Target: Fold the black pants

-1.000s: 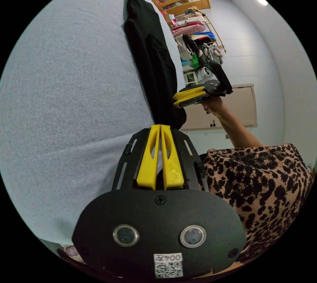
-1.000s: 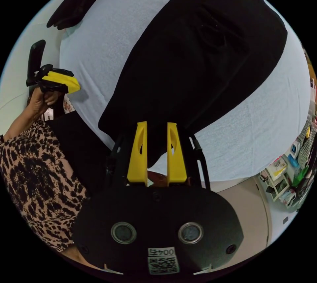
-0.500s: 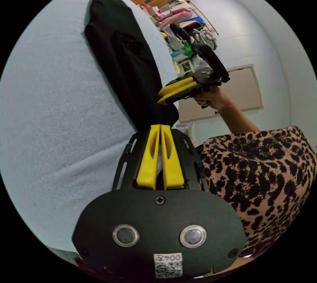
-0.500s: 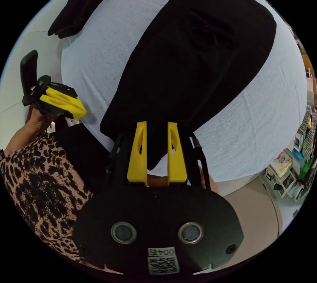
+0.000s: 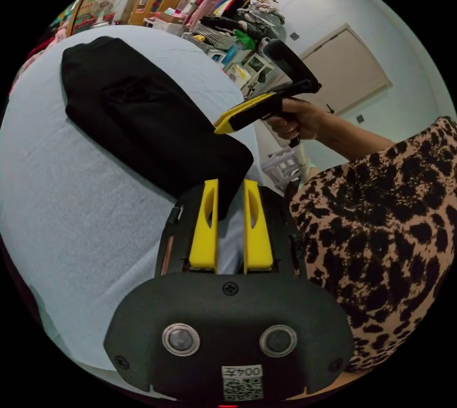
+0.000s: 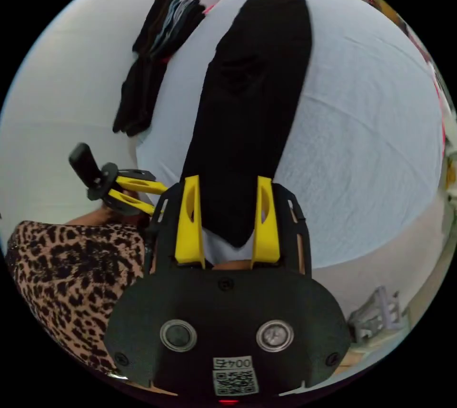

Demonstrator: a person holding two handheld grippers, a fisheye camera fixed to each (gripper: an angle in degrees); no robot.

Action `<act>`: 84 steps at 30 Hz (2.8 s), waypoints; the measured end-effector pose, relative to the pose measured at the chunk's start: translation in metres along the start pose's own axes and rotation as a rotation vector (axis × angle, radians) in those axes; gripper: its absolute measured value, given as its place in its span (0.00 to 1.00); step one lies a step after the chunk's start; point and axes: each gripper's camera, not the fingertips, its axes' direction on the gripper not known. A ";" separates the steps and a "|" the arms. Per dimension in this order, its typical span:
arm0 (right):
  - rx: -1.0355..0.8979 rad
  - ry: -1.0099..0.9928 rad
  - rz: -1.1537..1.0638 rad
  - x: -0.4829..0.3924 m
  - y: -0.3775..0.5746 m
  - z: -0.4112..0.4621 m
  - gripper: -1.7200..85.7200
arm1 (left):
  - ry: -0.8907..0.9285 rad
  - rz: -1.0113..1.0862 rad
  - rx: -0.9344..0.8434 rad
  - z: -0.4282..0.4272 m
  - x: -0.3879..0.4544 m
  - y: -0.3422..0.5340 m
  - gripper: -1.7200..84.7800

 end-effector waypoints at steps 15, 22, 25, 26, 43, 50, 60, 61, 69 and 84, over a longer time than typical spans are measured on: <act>0.078 -0.597 0.455 0.147 0.151 0.000 0.16 | -0.059 0.201 -0.208 0.042 0.079 -0.057 0.20; 0.093 -0.700 0.525 0.138 0.147 -0.044 0.12 | -0.180 0.308 -0.251 0.033 0.139 -0.060 0.23; 0.095 -0.742 0.528 0.128 0.139 -0.059 0.12 | -0.305 0.359 -0.257 0.037 0.164 -0.056 0.21; 0.099 -0.745 0.521 0.123 0.135 -0.064 0.12 | -0.363 0.373 -0.250 0.039 0.172 -0.055 0.19; -0.066 0.474 -0.784 -0.146 0.095 -0.143 0.27 | -0.130 0.264 -0.315 -0.033 0.126 -0.121 0.09; -0.233 0.632 -0.977 -0.136 0.091 -0.100 0.25 | -0.026 0.162 -0.245 -0.070 0.070 -0.138 0.04; 0.235 -0.491 0.221 0.145 0.129 -0.169 0.25 | 0.262 -0.276 -0.029 -0.089 -0.038 -0.023 0.19; 0.260 -0.560 0.298 0.170 0.139 -0.161 0.25 | 0.330 -0.344 -0.025 -0.082 -0.059 -0.013 0.21; 0.197 -0.685 0.383 0.227 0.137 -0.133 0.24 | 0.525 -0.480 -0.031 -0.039 -0.121 -0.009 0.23; 0.123 -0.869 0.460 0.215 0.073 -0.137 0.14 | 0.729 -0.566 0.077 -0.046 -0.196 -0.014 0.27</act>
